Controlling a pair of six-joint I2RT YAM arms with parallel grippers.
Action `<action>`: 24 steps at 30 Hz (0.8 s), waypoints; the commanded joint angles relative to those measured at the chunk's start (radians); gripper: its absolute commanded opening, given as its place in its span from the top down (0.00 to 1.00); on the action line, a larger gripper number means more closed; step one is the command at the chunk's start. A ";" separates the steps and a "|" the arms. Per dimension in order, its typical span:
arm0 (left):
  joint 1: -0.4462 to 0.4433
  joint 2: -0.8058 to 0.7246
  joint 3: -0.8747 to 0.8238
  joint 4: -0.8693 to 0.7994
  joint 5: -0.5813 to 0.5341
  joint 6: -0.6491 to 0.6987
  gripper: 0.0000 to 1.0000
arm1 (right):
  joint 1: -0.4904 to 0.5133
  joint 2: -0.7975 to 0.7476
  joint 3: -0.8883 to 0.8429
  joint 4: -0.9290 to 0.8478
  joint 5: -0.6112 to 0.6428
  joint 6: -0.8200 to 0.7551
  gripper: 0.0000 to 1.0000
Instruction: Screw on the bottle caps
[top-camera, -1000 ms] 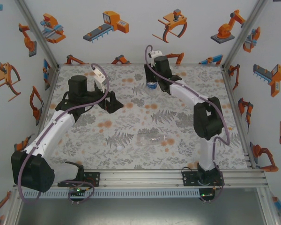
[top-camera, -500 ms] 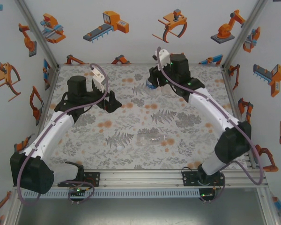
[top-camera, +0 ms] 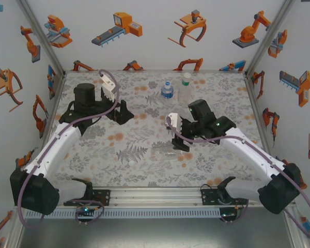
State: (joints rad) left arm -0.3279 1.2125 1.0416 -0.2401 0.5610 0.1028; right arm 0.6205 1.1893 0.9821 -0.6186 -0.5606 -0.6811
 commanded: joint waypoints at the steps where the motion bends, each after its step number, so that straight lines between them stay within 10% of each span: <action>1: -0.006 -0.036 0.033 -0.024 0.009 -0.038 0.03 | 0.017 -0.019 -0.058 0.045 -0.008 -0.077 0.24; 24: -0.008 -0.210 -0.117 -0.040 -0.006 -0.105 0.03 | 0.116 0.257 -0.206 0.313 0.095 -0.140 0.21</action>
State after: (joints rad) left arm -0.3286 1.0260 0.9337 -0.2699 0.5392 0.0132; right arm 0.7242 1.4353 0.7853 -0.3740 -0.4877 -0.8051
